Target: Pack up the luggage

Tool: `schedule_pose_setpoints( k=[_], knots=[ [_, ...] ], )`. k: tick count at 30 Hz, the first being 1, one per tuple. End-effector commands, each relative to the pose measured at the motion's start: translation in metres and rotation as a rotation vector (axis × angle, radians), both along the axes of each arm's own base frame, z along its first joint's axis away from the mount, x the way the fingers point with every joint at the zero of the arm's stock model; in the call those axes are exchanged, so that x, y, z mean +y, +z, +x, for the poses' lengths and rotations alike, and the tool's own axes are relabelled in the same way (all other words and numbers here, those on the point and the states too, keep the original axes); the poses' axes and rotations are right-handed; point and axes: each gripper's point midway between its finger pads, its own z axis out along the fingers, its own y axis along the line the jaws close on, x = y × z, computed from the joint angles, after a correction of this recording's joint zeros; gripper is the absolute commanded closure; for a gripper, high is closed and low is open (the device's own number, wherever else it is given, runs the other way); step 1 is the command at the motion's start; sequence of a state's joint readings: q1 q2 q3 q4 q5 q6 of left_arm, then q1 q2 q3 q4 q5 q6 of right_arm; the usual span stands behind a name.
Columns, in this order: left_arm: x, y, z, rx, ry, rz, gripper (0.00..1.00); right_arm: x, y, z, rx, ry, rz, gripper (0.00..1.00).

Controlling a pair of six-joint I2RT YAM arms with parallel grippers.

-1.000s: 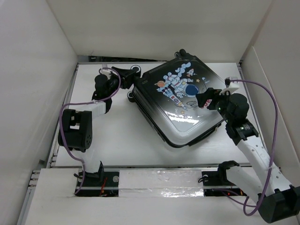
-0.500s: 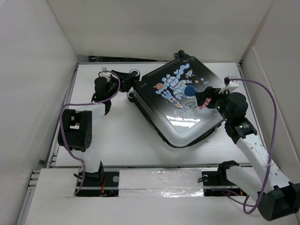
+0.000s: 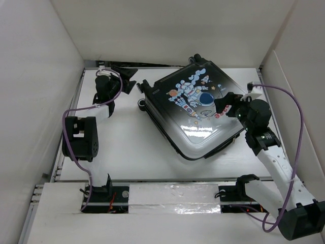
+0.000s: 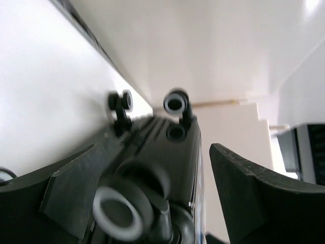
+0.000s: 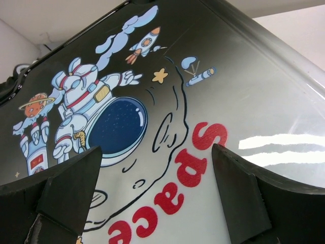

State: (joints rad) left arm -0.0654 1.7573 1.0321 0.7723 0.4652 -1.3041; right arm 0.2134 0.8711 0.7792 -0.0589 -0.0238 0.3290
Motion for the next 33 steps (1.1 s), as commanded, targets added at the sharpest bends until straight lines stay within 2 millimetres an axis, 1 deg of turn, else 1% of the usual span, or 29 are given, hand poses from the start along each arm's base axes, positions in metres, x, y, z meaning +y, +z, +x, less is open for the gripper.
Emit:
schedule_pose_setpoints(
  k=[1, 2, 3, 5, 6, 7, 8, 9, 10, 11, 12, 13, 14, 15, 16, 18, 19, 21, 22, 23, 24, 25, 26, 27, 28, 30, 31, 32, 33],
  knots=[
    [0.034, 0.059, 0.013, -0.156, 0.118, 0.082, 0.17, -0.006, 0.04, 0.001, -0.072, -0.03, 0.025, 0.06],
    [0.041, 0.066, 0.013, -0.168, 0.139, 0.09, 0.17, -0.008, 0.044, 0.0, -0.079, -0.042, 0.027, 0.06],
    [0.05, 0.086, 0.007, -0.217, 0.174, 0.104, 0.17, -0.02, 0.043, 0.0, -0.07, -0.102, 0.029, 0.08],
    [0.059, 0.11, -0.004, -0.282, 0.229, 0.149, 0.24, -0.034, 0.047, -0.005, -0.089, -0.168, 0.042, 0.11],
    [0.05, 0.132, -0.023, -0.333, 0.235, 0.173, 0.4, -0.046, 0.048, -0.005, -0.103, -0.23, 0.054, 0.16],
    [0.05, 0.142, -0.032, -0.363, 0.283, 0.204, 0.51, -0.053, 0.048, -0.006, -0.113, -0.26, 0.061, 0.4],
    [0.043, 0.145, -0.043, -0.399, 0.291, 0.265, 0.67, -0.067, 0.038, -0.007, -0.103, -0.311, 0.06, 0.49],
    [0.035, 0.174, -0.07, -0.482, 0.307, 0.259, 0.93, -0.076, 0.039, -0.008, -0.109, -0.352, 0.076, 0.59],
    [0.015, 0.146, -0.086, -0.451, 0.291, 0.266, 0.99, -0.084, 0.036, -0.009, -0.098, -0.384, 0.08, 0.83],
    [0.009, 0.14, -0.1, -0.467, 0.29, 0.26, 1.0, -0.099, 0.033, -0.01, -0.087, -0.439, 0.087, 0.89],
    [0.005, 0.123, -0.123, -0.484, 0.279, 0.244, 1.0, -0.108, 0.03, -0.012, -0.071, -0.476, 0.102, 0.92],
    [0.004, 0.13, -0.142, -0.519, 0.299, 0.207, 1.0, -0.125, 0.025, -0.015, -0.065, -0.542, 0.123, 0.96],
    [0.002, 0.104, -0.143, -0.47, 0.291, 0.227, 1.0, -0.125, 0.027, -0.016, -0.072, -0.542, 0.126, 0.97],
    [0.004, 0.101, -0.156, -0.479, 0.293, 0.22, 1.0, -0.143, 0.02, -0.02, -0.077, -0.62, 0.154, 0.97],
    [0.004, 0.072, -0.164, -0.435, 0.284, 0.25, 1.0, -0.151, 0.019, -0.024, -0.092, -0.657, 0.174, 0.99],
    [-0.005, 0.056, -0.183, -0.429, 0.232, 0.272, 1.0, -0.171, 0.008, -0.028, -0.089, -0.726, 0.215, 0.99],
    [-0.011, 0.033, -0.192, -0.41, 0.182, 0.306, 1.0, -0.174, -0.011, -0.029, -0.058, -0.74, 0.224, 0.99],
    [-0.034, 0.01, -0.211, -0.392, 0.075, 0.338, 1.0, -0.179, -0.031, -0.029, -0.019, -0.753, 0.265, 0.98],
    [-0.042, -0.011, -0.219, -0.372, 0.029, 0.385, 1.0, -0.187, -0.054, -0.032, 0.019, -0.785, 0.276, 0.95],
    [-0.051, -0.024, -0.227, -0.358, -0.01, 0.409, 1.0, -0.189, -0.066, -0.032, 0.039, -0.79, 0.285, 0.94],
    [-0.069, -0.04, -0.243, -0.338, -0.086, 0.432, 1.0, -0.186, -0.074, -0.031, 0.053, -0.762, 0.298, 0.92],
    [-0.071, -0.059, -0.25, -0.309, -0.096, 0.466, 1.0, -0.188, -0.082, -0.033, 0.068, -0.769, 0.299, 0.9],
    [-0.076, -0.069, -0.258, -0.3, -0.116, 0.485, 1.0, -0.191, -0.098, -0.037, 0.099, -0.786, 0.301, 0.89],
    [-0.081, -0.079, -0.264, -0.287, -0.133, 0.5, 1.0, -0.19, -0.101, -0.039, 0.101, -0.789, 0.311, 0.88],
    [-0.09, -0.093, -0.279, -0.282, -0.176, 0.518, 1.0, -0.193, -0.105, -0.041, 0.107, -0.799, 0.316, 0.87],
    [-0.1, -0.109, -0.288, -0.267, -0.211, 0.562, 1.0, -0.194, -0.119, -0.046, 0.13, -0.818, 0.333, 0.85],
    [-0.108, -0.113, -0.296, -0.268, -0.237, 0.573, 1.0, -0.196, -0.127, -0.048, 0.145, -0.831, 0.341, 0.8],
    [-0.115, -0.112, -0.299, -0.279, -0.257, 0.576, 1.0, -0.197, -0.127, -0.047, 0.136, -0.828, 0.353, 0.79],
    [-0.123, -0.12, -0.301, -0.28, -0.283, 0.599, 1.0, -0.196, -0.135, -0.046, 0.149, -0.816, 0.38, 0.78]
  ],
)
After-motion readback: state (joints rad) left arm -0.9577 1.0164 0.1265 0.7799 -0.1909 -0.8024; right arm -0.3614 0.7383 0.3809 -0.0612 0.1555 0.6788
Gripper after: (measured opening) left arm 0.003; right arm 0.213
